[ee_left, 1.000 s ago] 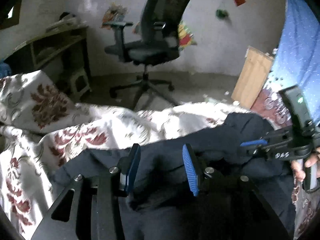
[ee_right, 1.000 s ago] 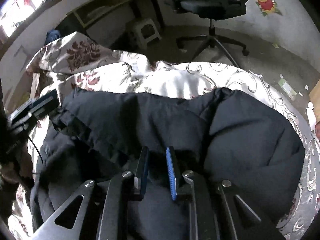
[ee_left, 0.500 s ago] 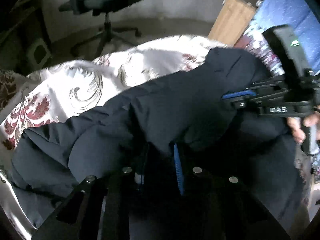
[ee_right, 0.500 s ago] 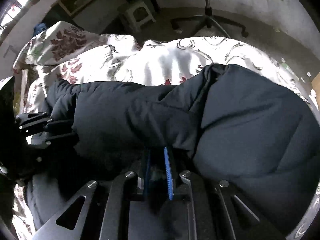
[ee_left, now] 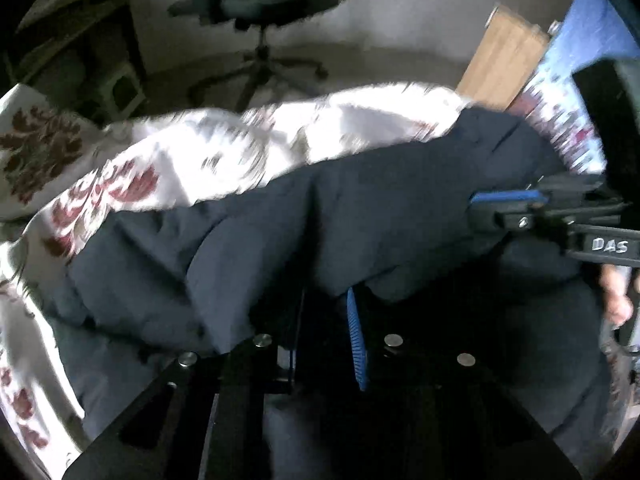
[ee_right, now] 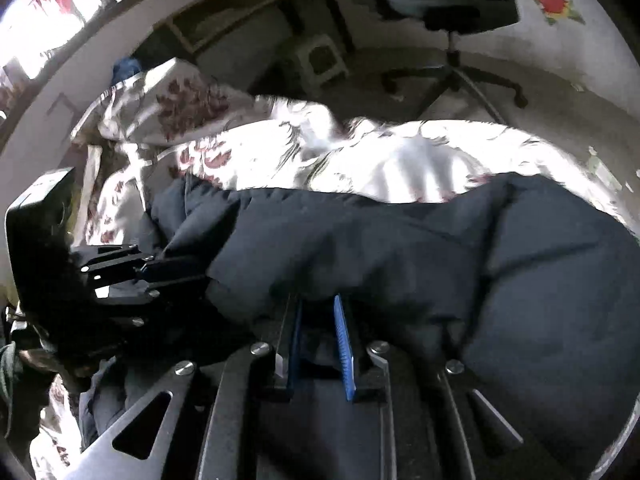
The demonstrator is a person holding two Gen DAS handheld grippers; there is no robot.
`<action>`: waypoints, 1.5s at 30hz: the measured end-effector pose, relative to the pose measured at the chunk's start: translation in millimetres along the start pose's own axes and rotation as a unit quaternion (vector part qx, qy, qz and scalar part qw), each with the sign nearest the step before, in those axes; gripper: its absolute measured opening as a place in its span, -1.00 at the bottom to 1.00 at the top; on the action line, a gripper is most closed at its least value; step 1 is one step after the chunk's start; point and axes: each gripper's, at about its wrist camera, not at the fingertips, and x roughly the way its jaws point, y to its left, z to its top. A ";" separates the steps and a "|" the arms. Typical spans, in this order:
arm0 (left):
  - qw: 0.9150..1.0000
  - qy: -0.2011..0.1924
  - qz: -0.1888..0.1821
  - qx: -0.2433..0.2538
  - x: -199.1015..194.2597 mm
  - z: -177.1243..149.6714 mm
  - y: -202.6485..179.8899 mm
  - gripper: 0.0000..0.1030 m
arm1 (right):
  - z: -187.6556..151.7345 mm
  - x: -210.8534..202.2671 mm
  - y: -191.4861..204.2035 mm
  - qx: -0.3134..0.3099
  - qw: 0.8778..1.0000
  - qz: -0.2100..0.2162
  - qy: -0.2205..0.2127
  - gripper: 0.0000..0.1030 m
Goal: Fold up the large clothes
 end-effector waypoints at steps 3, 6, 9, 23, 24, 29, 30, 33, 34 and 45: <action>1.000 0.016 -0.003 -0.011 14.7 -3.5 1.9 -0.62 | -2.1 25.7 -3.6 0.013 0.999 -0.018 0.035 -0.69; 1.000 0.022 0.012 -0.002 27.8 -2.7 -2.0 -0.62 | -6.1 34.6 -13.1 0.034 0.999 -0.013 0.036 -0.74; 1.000 0.010 0.018 -0.004 21.8 -5.6 -3.4 -0.63 | -9.1 27.4 -10.3 0.032 0.999 -0.016 0.023 -0.74; 0.983 -0.152 0.037 -0.100 -67.3 -30.9 6.2 0.02 | -36.7 -42.9 13.2 0.008 0.995 -0.039 -0.095 0.02; 0.981 -0.159 0.038 -0.107 -72.0 -31.8 5.3 0.05 | -39.3 -48.2 16.8 0.003 0.994 -0.044 -0.105 0.13; 0.968 -0.204 0.054 -0.132 -105.0 -42.6 -3.6 0.61 | -55.7 -87.8 37.9 -0.025 0.981 -0.079 -0.178 0.74; 0.966 -0.212 0.063 -0.135 -112.5 -44.8 -7.0 0.67 | -58.3 -93.6 41.1 -0.028 0.978 -0.084 -0.189 0.81; 0.957 -0.240 0.078 -0.140 -134.4 -53.3 -18.1 0.77 | -69.9 -114.9 52.0 -0.033 0.967 -0.113 -0.225 1.00; 0.954 -0.250 0.082 -0.142 -141.2 -56.2 -21.5 0.85 | -75.3 -122.9 55.9 -0.034 0.963 -0.120 -0.238 1.00; 0.928 -0.327 0.137 -0.116 -222.6 -110.6 -75.8 0.95 | -139.8 -182.4 91.5 -0.036 0.943 -0.132 -0.304 1.00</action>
